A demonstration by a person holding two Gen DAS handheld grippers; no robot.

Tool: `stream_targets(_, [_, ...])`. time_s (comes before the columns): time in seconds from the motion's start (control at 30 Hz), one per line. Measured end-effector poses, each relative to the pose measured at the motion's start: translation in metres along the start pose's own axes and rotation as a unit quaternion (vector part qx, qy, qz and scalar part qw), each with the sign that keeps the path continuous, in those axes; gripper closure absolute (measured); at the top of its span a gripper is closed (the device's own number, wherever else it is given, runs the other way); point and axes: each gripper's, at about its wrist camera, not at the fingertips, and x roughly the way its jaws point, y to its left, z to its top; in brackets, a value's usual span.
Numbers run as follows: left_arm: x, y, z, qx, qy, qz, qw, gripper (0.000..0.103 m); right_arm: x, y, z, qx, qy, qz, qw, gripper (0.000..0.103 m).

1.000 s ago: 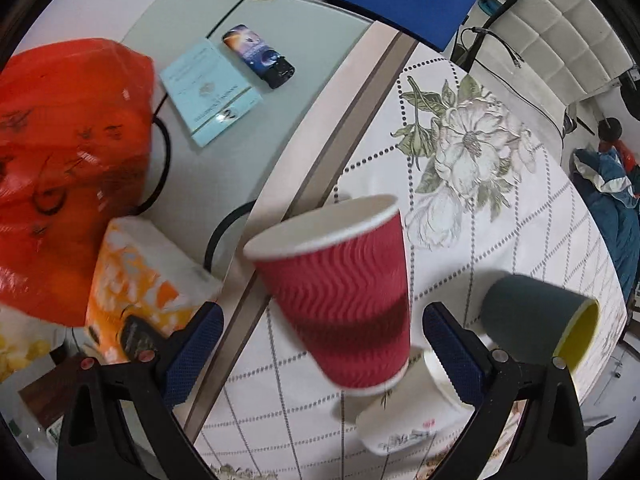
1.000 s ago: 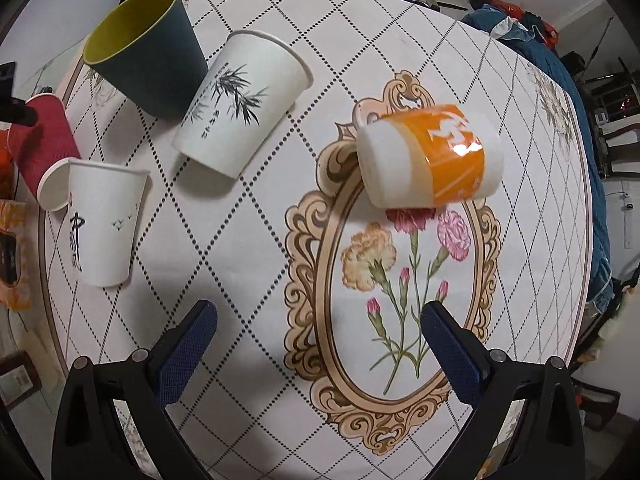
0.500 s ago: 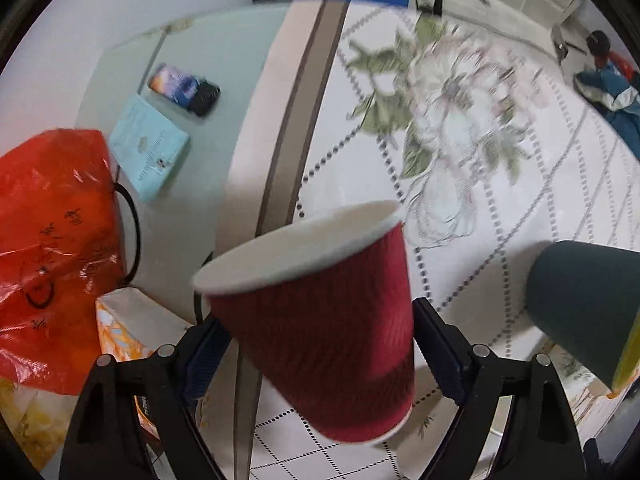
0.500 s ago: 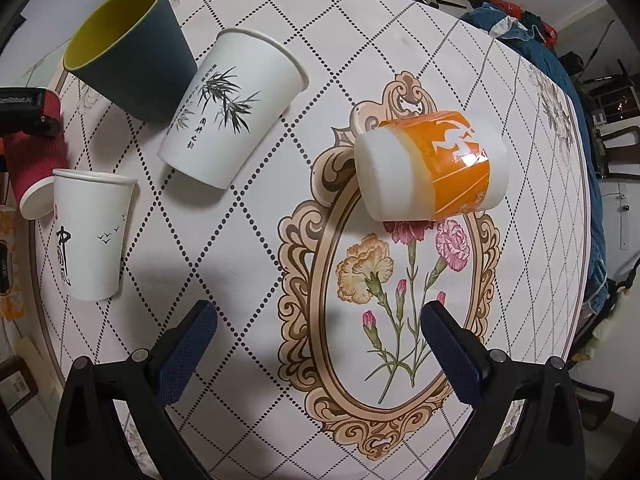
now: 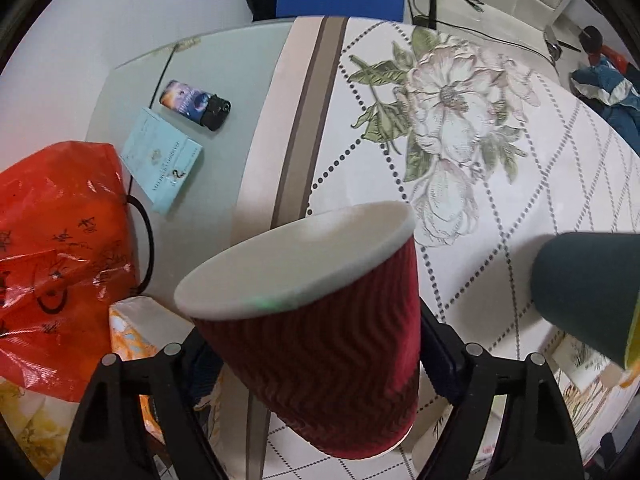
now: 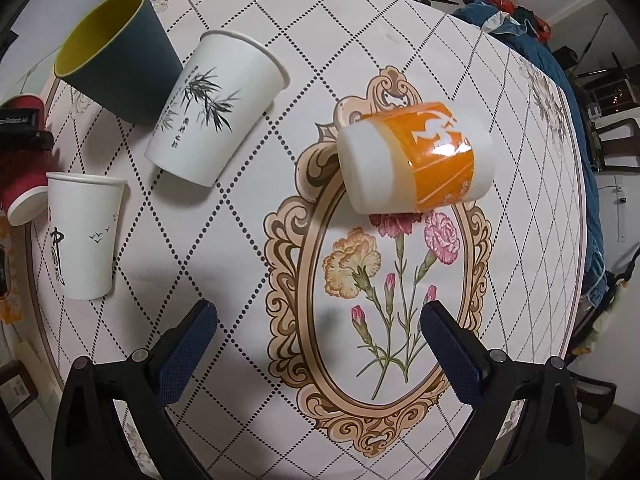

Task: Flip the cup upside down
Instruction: 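Lift the red cup with the left gripper and carry it toward the flower oval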

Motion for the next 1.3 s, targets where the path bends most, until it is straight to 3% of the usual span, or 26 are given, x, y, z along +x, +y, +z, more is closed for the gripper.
stream_targets(0.3, [-0.056, -0.010, -0.051, 0.016, -0.031, 0.002, 0.9994, 0.021, -0.004, -0.010, -0.023, 0.013, 0.000, 0.029, 0.999, 0.000])
stream_targets(0.37, [-0.063, -0.012, -0.074, 0.031, -0.035, -0.026, 0.9986, 0.021, -0.007, -0.015, -0.031, 0.014, -0.004, 0.036, 0.999, 0.000])
stream_targets(0.6, [-0.096, -0.031, -0.153, 0.054, -0.036, -0.044, 0.9969, 0.021, -0.017, -0.039, -0.068, 0.010, -0.005, 0.053, 0.999, 0.000])
stream_targets(0.87, [-0.090, -0.091, -0.223, 0.096, -0.010, -0.053, 0.9939, 0.021, -0.016, -0.078, -0.114, -0.001, -0.001, 0.054, 0.999, 0.000])
stream_targets(0.97, [-0.079, -0.113, -0.247, 0.107, 0.004, -0.058, 0.9926, 0.021, -0.010, -0.094, -0.133, 0.026, -0.006, 0.067, 0.997, 0.000])
stream_targets(1.3, [-0.037, -0.177, -0.282, 0.138, 0.056, -0.077, 0.9858, 0.021, 0.025, -0.136, -0.172, 0.033, 0.021, 0.061, 0.997, 0.000])
